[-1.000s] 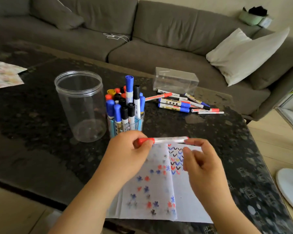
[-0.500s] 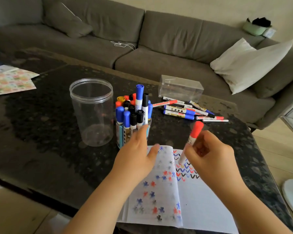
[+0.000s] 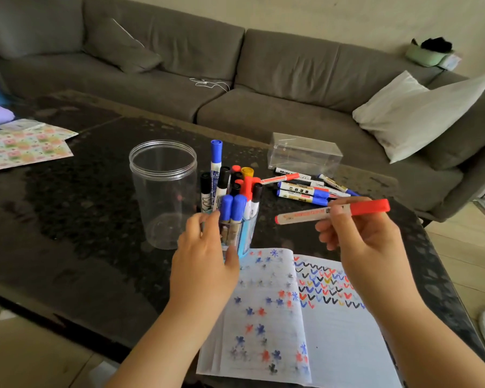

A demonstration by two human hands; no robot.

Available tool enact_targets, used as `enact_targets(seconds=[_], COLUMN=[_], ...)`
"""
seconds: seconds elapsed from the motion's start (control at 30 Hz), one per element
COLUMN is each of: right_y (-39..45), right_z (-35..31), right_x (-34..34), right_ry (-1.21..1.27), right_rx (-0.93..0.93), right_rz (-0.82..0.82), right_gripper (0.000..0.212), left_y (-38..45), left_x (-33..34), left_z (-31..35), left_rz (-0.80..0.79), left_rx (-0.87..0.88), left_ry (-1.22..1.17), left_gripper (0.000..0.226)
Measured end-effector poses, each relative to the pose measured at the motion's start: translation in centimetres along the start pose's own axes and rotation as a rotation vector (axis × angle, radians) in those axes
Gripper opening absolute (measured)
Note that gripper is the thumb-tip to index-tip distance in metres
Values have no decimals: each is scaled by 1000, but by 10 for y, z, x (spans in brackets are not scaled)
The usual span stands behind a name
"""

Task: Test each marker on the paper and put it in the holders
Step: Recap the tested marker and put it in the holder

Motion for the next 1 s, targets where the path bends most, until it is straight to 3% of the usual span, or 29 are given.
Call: enact_targets(seconds=[0.27,0.37,0.47,0.53,0.63,0.9,1.0], right_y=[12,20,26,29,30,39,44], right_z=[1,3,9,9,10,-19,-38], right_x=[37,51,63,68,76,86,75], right_ry=[-74,-199,-243,-238,-256,-407,-325], right_rx=[-29,-53,-31,-24,-1,-243,-338], right_rz=[-145,-198,-263,-298,-370,-353,-241], right_gripper=[6,5,5,9,14,16,14], left_y=[2,0,-4,-6,-7,-5,-3], left_x=[5,1,-8,-6,1,2,2], left_z=[-6,-5,8,17,15,5,2], left_rz=[-89,-43,64,62,6,-43,-41], left_rx=[-59,-88,28,121,95,10,1], left_ry=[-62,-62,-24,7,4,46,36], left_gripper=[70,64,49,55,63,57,59])
Point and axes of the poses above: each hand's wrist, its own y-axis towards the middle knuckle, its own x-axis out of the palm, z = x × y, the point moved 8 cm from there along y, towards the middle knuckle, and after that the axes turned 13 degrees about y, right-handed, at the moved point
